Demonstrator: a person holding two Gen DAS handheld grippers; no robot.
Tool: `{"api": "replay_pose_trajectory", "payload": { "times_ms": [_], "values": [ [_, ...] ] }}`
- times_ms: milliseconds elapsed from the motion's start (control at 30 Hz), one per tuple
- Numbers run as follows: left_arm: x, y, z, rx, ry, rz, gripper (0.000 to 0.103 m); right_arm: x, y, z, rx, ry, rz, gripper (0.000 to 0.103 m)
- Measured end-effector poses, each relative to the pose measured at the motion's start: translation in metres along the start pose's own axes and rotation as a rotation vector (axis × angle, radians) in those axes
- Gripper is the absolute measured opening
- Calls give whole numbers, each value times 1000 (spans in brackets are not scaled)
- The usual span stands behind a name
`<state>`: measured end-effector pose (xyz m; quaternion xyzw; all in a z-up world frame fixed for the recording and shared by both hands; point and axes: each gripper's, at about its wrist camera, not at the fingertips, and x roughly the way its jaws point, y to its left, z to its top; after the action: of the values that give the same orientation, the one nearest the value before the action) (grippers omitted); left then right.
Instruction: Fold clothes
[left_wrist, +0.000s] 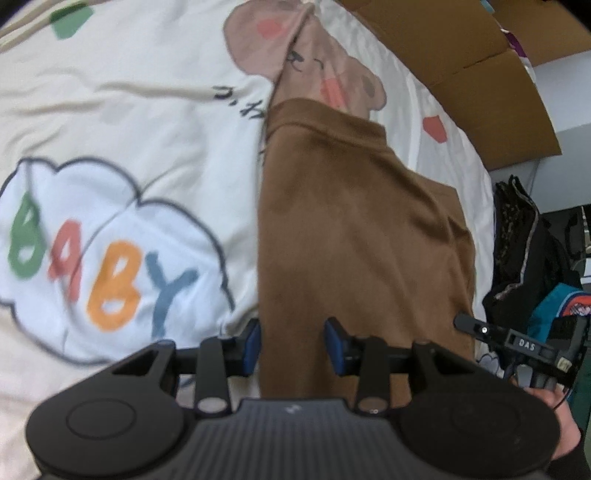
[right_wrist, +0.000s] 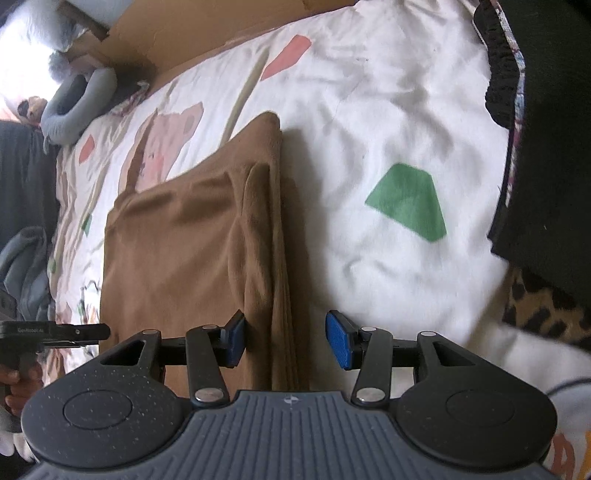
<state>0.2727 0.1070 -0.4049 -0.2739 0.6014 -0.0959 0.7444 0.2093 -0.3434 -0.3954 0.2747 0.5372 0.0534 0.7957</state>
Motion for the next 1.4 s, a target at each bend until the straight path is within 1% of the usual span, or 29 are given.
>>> {"api": "replay_pose_trajectory", "payload": {
  "times_ms": [267, 533, 700, 733, 767, 833, 967, 1133, 1367, 1400],
  "values": [
    [6, -4, 29, 22, -49, 13, 37, 6, -1, 18, -10, -22, 29, 52],
    [7, 0, 65, 4, -102, -4, 37, 13, 9, 44, -38, -42, 37, 52],
    [10, 3, 79, -15, -134, -24, 37, 22, 9, 54, -46, -44, 15, 52],
    [10, 3, 81, -15, -141, -27, 37, 22, 8, 55, -46, -46, 10, 52],
    [10, 5, 84, -19, -150, -27, 35, 22, 6, 56, -47, -49, 5, 49],
    [9, 8, 88, -34, -179, -30, 33, 20, 3, 59, -55, -62, -7, 49],
    [6, 11, 91, -50, -216, -46, 33, 22, 3, 62, -58, -56, 2, 49],
    [6, 15, 87, -53, -191, -64, 34, 30, -3, 64, -11, -13, 47, 51],
    [15, 21, 72, -44, -117, -97, 34, 36, -7, 69, 14, 31, 92, 51],
    [17, 20, 71, -41, -114, -98, 33, 37, -7, 69, 11, 32, 93, 43]
  ]
}}
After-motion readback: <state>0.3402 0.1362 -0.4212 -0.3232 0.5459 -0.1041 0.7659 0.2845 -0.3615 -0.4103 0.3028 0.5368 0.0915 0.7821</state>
